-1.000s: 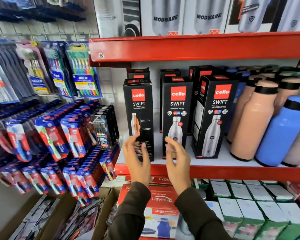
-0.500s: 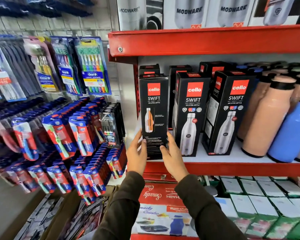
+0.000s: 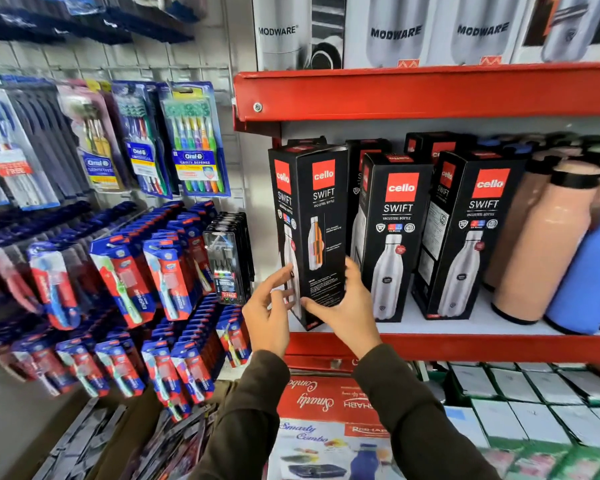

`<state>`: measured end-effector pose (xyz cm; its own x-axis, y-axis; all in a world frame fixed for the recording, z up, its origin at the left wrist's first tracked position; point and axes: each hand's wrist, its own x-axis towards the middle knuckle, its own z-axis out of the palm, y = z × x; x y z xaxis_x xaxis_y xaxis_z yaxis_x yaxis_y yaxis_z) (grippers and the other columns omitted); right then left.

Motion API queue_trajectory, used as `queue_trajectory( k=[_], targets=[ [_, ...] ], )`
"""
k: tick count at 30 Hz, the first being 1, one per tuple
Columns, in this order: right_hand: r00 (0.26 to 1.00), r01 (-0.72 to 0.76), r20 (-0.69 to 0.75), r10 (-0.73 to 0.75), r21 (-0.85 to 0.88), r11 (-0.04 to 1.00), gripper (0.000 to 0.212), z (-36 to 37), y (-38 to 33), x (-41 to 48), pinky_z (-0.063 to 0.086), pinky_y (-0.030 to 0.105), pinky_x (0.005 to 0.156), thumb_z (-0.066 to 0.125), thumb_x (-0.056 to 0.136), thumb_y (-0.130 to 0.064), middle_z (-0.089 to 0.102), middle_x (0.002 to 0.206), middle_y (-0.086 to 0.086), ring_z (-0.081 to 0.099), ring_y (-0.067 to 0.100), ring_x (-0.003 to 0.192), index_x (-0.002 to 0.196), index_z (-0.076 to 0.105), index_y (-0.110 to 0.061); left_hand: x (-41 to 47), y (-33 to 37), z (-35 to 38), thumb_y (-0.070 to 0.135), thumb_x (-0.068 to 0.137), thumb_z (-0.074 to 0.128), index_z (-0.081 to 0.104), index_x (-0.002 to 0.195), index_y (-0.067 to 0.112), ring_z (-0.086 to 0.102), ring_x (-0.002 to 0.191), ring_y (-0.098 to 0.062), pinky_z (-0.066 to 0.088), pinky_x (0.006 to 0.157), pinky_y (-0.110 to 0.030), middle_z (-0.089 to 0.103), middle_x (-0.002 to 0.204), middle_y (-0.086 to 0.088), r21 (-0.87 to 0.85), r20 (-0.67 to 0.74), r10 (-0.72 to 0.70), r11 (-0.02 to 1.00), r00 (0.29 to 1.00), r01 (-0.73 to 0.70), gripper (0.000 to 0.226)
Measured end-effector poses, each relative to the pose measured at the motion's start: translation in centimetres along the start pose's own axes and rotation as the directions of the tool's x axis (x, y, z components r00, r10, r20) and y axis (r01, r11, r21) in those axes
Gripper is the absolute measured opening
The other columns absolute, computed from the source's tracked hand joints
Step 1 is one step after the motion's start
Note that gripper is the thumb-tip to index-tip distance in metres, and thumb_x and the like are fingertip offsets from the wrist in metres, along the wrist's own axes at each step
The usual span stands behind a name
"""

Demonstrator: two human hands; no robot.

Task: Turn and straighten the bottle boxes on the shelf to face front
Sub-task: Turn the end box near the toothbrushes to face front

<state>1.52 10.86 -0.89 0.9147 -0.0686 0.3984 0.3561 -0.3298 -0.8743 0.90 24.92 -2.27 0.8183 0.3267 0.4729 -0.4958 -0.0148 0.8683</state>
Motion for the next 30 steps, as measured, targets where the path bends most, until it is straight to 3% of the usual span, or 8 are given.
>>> queue_trajectory(
  k=[4, 8, 12, 15, 17, 22, 25, 30],
  targets=[
    [1.000, -0.026, -0.018, 0.026, -0.012, 1.000, 0.105, 0.3, -0.2, 0.1, 0.051, 0.040, 0.106, 0.087, 0.057, -0.040, 0.063, 0.131, -0.006, 0.061, 0.009, 0.122, 0.146, 0.033, -0.030, 1.5, -0.2, -0.3, 0.011, 0.093, 0.046, 0.063, 0.123, 0.036, 0.061, 0.109, 0.003, 0.049, 0.088, -0.013, 0.066, 0.124, 0.014, 0.092, -0.017, 0.073, 0.993, 0.997, -0.071, 0.043],
    [1.000, -0.013, 0.024, 0.013, -0.013, 1.000, 0.105, 0.6, -0.7, 0.2, 0.041, 0.043, 0.115, 0.083, 0.066, -0.036, 0.050, 0.147, -0.002, 0.048, 0.013, 0.137, 0.153, 0.025, -0.028, 4.1, -1.7, -0.7, 0.007, 0.102, 0.047, 0.049, 0.141, 0.019, 0.050, 0.132, -0.012, 0.037, 0.102, -0.013, 0.053, 0.138, 0.007, 0.096, 0.147, -0.113, 0.990, 0.983, 0.099, 0.041],
    [0.995, 0.004, 0.100, 0.002, -0.064, 0.998, 0.107, 0.4, -0.8, 0.1, 0.019, 0.033, 0.126, 0.077, 0.083, -0.028, 0.018, 0.168, -0.003, 0.018, 0.009, 0.153, 0.160, 0.002, -0.028, 4.4, -2.1, -1.3, 0.009, 0.102, 0.048, 0.050, 0.139, 0.017, 0.053, 0.124, -0.008, 0.040, 0.098, -0.005, 0.056, 0.135, 0.005, 0.100, 0.186, -0.133, 0.988, 0.973, 0.116, 0.038],
    [0.986, -0.009, 0.165, 0.019, -0.061, 0.998, 0.102, 0.1, -0.5, -0.2, 0.013, 0.026, 0.123, 0.070, 0.090, -0.030, 0.007, 0.169, -0.007, 0.008, 0.005, 0.154, 0.159, -0.005, -0.033, 3.7, -2.1, -1.4, 0.011, 0.102, 0.050, 0.050, 0.137, 0.025, 0.054, 0.113, 0.014, 0.040, 0.088, 0.003, 0.056, 0.128, 0.014, 0.079, 0.158, -0.129, 0.990, 0.979, 0.117, 0.038],
    [0.984, 0.007, 0.181, 0.010, -0.094, 0.996, 0.095, -0.1, -0.4, -0.1, 0.012, 0.029, 0.125, 0.065, 0.094, -0.028, 0.007, 0.170, -0.006, 0.008, 0.005, 0.155, 0.159, -0.004, -0.031, 3.3, -2.1, -1.4, 0.010, 0.102, 0.051, 0.049, 0.133, 0.028, 0.054, 0.110, 0.018, 0.043, 0.090, -0.001, 0.057, 0.126, 0.016, 0.059, 0.151, -0.115, 0.993, 0.982, 0.107, 0.037],
    [0.977, 0.039, 0.211, -0.004, -0.163, 0.986, 0.075, -0.6, -0.3, 0.7, 0.020, 0.043, 0.126, 0.052, 0.101, -0.017, 0.012, 0.169, -0.001, 0.011, 0.011, 0.156, 0.160, 0.006, -0.023, 2.5, -2.4, -0.7, 0.010, 0.100, 0.055, 0.053, 0.132, 0.025, 0.059, 0.122, -0.012, 0.047, 0.102, -0.021, 0.060, 0.132, 0.003, 0.028, 0.121, -0.103, 0.995, 0.987, 0.100, 0.035],
    [0.979, 0.034, 0.203, 0.000, -0.162, 0.986, 0.072, -0.6, -0.1, 0.8, 0.026, 0.045, 0.124, 0.050, 0.101, -0.011, 0.019, 0.168, 0.000, 0.019, 0.015, 0.154, 0.160, 0.010, -0.024, 2.2, -2.5, -0.2, 0.011, 0.099, 0.057, 0.053, 0.131, 0.025, 0.059, 0.122, -0.013, 0.046, 0.092, -0.005, 0.060, 0.131, 0.004, 0.051, 0.085, -0.089, 0.995, 0.992, 0.085, 0.035],
    [0.987, 0.017, 0.163, 0.013, -0.182, 0.983, 0.074, -0.3, 0.5, 0.6, 0.030, 0.039, 0.122, 0.051, 0.100, -0.003, 0.033, 0.162, 0.002, 0.032, 0.017, 0.149, 0.159, 0.012, -0.024, 1.6, -2.6, 0.1, 0.009, 0.099, 0.055, 0.055, 0.134, 0.020, 0.061, 0.119, -0.010, 0.045, 0.091, -0.001, 0.062, 0.131, 0.006, 0.079, 0.099, -0.052, 0.996, 0.994, 0.044, 0.036]
  ],
)
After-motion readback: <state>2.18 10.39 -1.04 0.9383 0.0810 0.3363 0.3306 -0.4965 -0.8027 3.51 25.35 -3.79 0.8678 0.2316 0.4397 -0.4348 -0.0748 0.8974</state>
